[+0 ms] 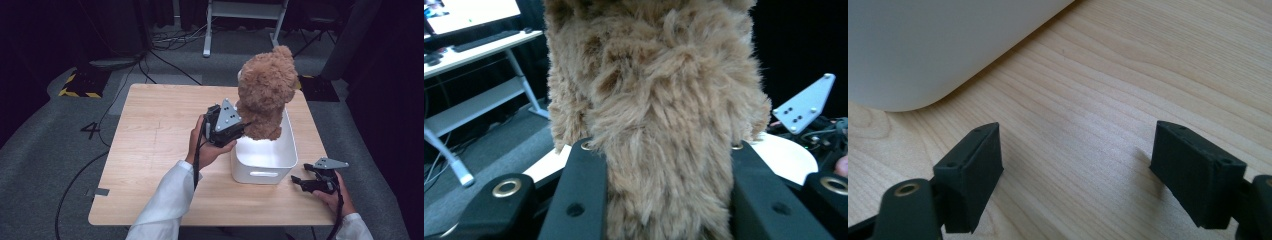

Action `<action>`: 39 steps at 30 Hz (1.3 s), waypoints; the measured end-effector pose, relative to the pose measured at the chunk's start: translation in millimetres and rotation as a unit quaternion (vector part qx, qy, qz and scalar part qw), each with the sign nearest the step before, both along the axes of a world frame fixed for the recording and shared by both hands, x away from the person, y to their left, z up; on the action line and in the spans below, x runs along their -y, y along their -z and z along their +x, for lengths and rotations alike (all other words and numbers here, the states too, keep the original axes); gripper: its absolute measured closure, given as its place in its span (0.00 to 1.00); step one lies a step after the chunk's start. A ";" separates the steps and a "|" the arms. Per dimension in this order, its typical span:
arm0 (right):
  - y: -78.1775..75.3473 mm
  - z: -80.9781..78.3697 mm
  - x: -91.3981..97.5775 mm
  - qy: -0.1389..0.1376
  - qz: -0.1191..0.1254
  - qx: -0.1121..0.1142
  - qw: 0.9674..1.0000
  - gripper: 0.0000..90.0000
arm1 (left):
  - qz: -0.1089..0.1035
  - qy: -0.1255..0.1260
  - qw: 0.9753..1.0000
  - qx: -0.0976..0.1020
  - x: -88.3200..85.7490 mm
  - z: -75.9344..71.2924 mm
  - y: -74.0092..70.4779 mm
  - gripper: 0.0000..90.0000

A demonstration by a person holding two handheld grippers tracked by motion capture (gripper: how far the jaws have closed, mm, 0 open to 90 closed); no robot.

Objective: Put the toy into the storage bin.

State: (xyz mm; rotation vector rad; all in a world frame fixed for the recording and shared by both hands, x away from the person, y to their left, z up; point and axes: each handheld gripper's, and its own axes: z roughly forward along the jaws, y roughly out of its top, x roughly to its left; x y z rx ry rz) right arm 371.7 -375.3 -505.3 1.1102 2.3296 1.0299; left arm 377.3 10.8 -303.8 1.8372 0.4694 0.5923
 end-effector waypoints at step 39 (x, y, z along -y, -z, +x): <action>-0.1 0.4 -0.2 0.000 0.000 -0.001 1.000 0.23 | 0.149 0.059 0.985 -0.065 74.4 20.5 38.5 0.75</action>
